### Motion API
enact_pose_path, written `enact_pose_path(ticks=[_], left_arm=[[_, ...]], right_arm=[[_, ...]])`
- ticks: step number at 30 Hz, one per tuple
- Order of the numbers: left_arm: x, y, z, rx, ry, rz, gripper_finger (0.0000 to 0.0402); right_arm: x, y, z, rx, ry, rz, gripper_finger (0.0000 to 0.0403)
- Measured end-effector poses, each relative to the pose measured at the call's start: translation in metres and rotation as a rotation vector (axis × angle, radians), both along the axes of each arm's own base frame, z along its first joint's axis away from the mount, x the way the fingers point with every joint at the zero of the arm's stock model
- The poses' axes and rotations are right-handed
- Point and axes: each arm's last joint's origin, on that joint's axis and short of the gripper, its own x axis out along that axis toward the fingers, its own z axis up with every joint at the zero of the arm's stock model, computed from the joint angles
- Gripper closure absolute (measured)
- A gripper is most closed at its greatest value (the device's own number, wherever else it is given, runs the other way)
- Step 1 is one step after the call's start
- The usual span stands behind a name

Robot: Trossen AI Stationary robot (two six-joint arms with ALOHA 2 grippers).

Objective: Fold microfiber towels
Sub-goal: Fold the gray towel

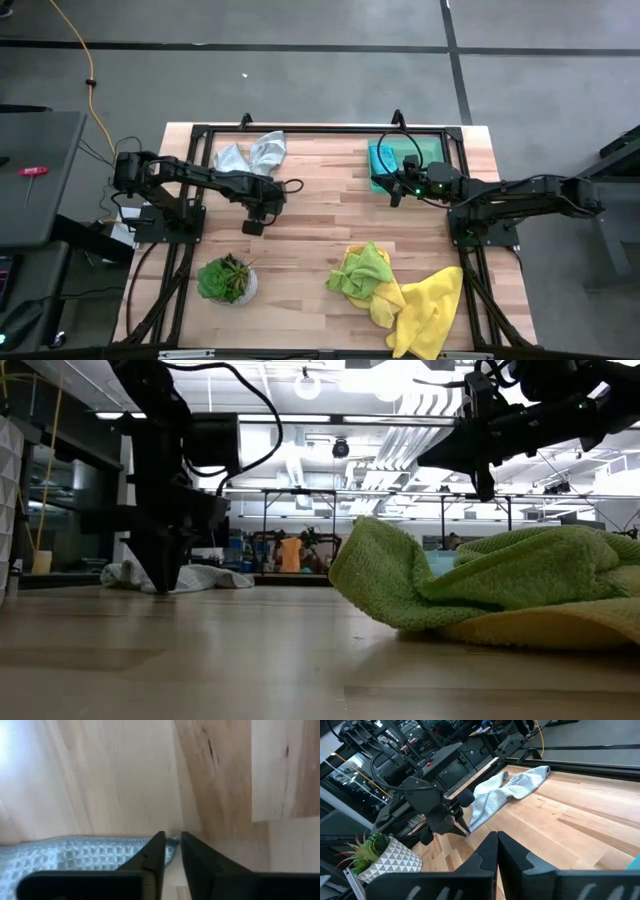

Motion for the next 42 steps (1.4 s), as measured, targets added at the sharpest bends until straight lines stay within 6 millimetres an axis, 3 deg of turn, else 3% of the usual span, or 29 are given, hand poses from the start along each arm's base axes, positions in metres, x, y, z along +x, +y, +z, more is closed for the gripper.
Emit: enact_pose_path(ticks=[3,7,18,23,29,39,42], left_arm=[[-0.0032,-0.0009,-0.0017,-0.008,0.024,0.001,0.0375],[-0.0035,-0.0010,-0.0017,-0.009,0.026,0.005,0.0366],[-0.0053,0.0000,-0.0016,0.038,0.053,0.022,0.0233],[-0.0050,0.0002,-0.0016,0.042,0.050,0.023,0.0213],[-0.0034,0.0006,-0.0016,0.045,0.033,0.023,0.0253],[-0.0014,0.0011,-0.0014,0.049,0.010,0.035,0.0390],[-0.0021,0.0009,-0.0015,0.046,0.015,0.048,0.0391]], right_arm=[[0.0000,0.0000,0.0000,0.001,0.000,0.000,0.0402],[0.0000,0.0000,0.0000,0.002,0.000,0.000,0.0402],[0.0000,0.0000,-0.0001,0.002,0.001,0.000,0.0402],[-0.0001,0.0000,-0.0003,0.001,0.003,0.000,0.0402],[-0.0005,0.0001,-0.0027,0.006,0.028,0.000,0.0402],[-0.0005,0.0001,-0.0028,0.007,0.028,0.000,0.0402],[-0.0005,0.0001,-0.0028,0.008,0.028,0.000,0.0402]])
